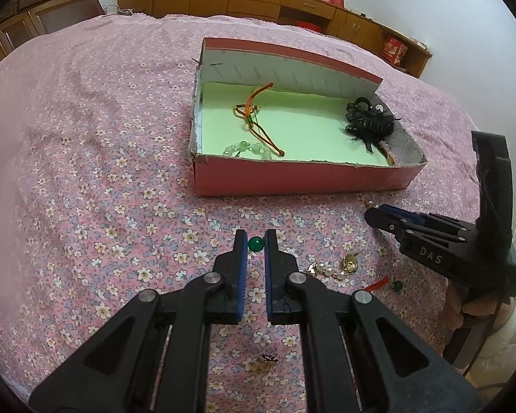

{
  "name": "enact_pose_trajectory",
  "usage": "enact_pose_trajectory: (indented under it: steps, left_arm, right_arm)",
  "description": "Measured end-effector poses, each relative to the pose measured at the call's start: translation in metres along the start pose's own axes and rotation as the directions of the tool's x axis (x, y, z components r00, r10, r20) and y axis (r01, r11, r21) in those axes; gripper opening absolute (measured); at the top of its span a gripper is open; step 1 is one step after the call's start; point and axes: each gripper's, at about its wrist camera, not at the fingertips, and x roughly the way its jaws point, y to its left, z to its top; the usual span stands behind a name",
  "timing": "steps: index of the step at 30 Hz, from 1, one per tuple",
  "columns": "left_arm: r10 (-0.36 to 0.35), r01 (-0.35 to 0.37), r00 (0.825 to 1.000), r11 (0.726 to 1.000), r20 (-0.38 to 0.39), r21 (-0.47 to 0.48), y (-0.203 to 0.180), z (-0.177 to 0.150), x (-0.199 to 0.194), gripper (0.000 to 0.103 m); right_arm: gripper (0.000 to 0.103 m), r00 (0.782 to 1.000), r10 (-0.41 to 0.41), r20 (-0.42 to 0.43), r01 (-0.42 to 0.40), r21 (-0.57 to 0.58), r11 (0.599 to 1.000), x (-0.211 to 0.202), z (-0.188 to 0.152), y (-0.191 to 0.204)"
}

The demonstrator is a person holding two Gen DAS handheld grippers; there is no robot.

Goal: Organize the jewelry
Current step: 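Grasp the green-stone pendant with the left gripper while the right grasps a gold earring, then carry the pendant and gold earring toward the box interior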

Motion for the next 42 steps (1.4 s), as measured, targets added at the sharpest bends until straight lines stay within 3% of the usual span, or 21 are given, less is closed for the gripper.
enact_pose_trajectory:
  steps: [26, 42]
  left_arm:
    - [-0.006, 0.006, 0.999, 1.0, 0.043, 0.009, -0.004, 0.0, -0.024, 0.001]
    - [-0.027, 0.022, 0.995, 0.998, 0.096, 0.052, -0.02, 0.023, -0.043, 0.001]
  right_arm:
    - [0.02, 0.993, 0.098, 0.073, -0.1, 0.025, 0.995, -0.066, -0.028, 0.003]
    - [0.02, 0.984, 0.107, 0.144, -0.108, 0.002, 0.994, -0.1, -0.017, 0.005]
